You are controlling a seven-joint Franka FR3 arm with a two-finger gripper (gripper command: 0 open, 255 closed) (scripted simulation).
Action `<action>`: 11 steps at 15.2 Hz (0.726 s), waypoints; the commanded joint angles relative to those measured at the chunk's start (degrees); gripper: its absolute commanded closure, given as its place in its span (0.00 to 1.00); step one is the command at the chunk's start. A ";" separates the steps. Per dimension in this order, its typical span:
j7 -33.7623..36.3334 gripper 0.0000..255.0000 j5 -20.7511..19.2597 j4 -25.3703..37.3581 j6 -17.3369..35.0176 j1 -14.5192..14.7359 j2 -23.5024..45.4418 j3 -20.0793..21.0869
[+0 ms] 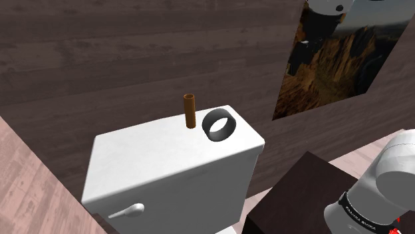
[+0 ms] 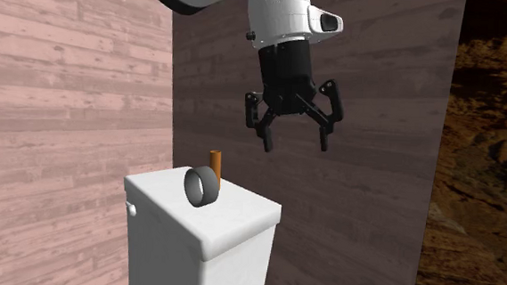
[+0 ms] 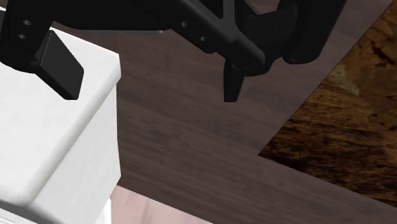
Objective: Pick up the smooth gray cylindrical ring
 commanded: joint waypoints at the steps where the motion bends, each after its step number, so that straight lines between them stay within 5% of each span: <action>1: 0.00 0.00 0.00 0.00 0.00 0.00 0.00 0.00; 11: -15.53 0.00 3.82 5.96 7.35 10.18 15.49 1.25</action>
